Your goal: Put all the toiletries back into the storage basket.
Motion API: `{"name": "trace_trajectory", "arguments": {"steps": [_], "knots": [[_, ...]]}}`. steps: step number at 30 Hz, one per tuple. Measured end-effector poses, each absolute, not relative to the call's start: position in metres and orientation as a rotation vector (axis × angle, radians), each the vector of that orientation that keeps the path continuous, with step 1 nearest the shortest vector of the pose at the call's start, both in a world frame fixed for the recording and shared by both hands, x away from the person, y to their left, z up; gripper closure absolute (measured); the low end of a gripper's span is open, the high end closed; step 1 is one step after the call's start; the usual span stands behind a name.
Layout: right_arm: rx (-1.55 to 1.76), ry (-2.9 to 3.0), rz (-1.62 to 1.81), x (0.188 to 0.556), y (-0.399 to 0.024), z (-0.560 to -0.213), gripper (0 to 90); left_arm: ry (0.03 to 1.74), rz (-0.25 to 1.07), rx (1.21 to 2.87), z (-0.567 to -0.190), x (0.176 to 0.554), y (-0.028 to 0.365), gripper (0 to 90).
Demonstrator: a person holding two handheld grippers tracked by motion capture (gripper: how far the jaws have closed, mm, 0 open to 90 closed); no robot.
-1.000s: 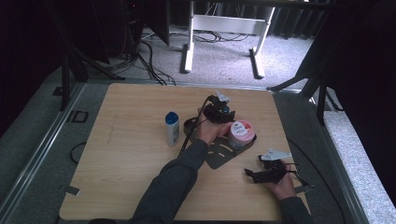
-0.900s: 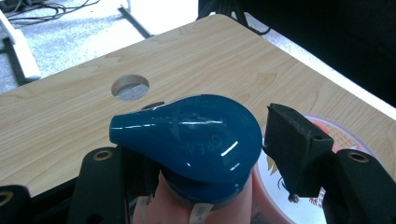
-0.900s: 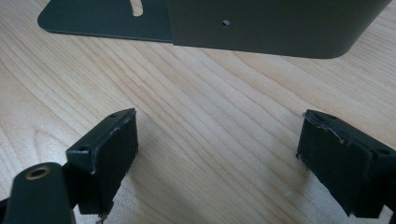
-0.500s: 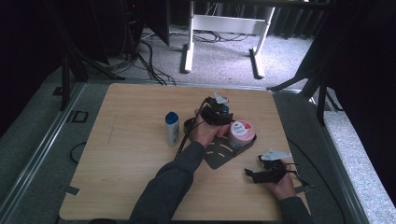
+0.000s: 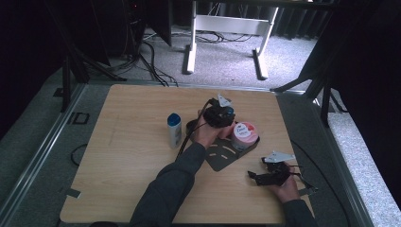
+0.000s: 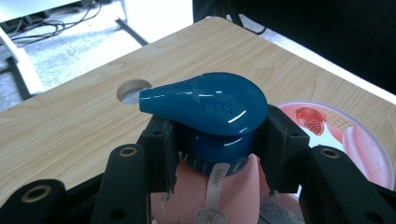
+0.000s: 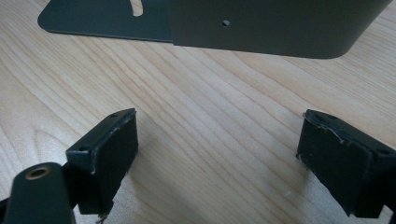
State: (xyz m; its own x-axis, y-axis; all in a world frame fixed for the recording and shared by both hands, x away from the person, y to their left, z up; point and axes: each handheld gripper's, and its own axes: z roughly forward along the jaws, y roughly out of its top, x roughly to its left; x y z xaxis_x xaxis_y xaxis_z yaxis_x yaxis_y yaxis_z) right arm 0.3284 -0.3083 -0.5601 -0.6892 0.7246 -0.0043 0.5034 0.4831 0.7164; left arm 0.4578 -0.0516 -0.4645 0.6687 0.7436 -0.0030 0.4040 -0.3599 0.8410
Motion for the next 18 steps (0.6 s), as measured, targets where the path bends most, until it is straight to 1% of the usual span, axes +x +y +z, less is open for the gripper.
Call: {"name": "trace_trajectory", "arguments": {"steps": [4,11,13,18], "knots": [[1.038,2.427,1.022,0.3284,-0.3082,-0.5602,12.0,0.855,0.456,2.000,-0.4650,0.4611,-0.0484,52.4],[1.038,2.427,1.021,0.3284,-0.3082,-0.5601,12.0,0.888,0.432,1.999,-0.4645,0.4627,-0.0460,51.6],[1.039,2.427,1.021,0.3283,-0.3082,-0.5601,12.0,0.901,0.407,1.998,-0.4651,0.4636,-0.0454,49.3],[1.039,2.428,1.020,0.3284,-0.3083,-0.5601,12.0,0.896,0.416,2.028,-0.4667,0.4613,-0.0479,38.9]]}}
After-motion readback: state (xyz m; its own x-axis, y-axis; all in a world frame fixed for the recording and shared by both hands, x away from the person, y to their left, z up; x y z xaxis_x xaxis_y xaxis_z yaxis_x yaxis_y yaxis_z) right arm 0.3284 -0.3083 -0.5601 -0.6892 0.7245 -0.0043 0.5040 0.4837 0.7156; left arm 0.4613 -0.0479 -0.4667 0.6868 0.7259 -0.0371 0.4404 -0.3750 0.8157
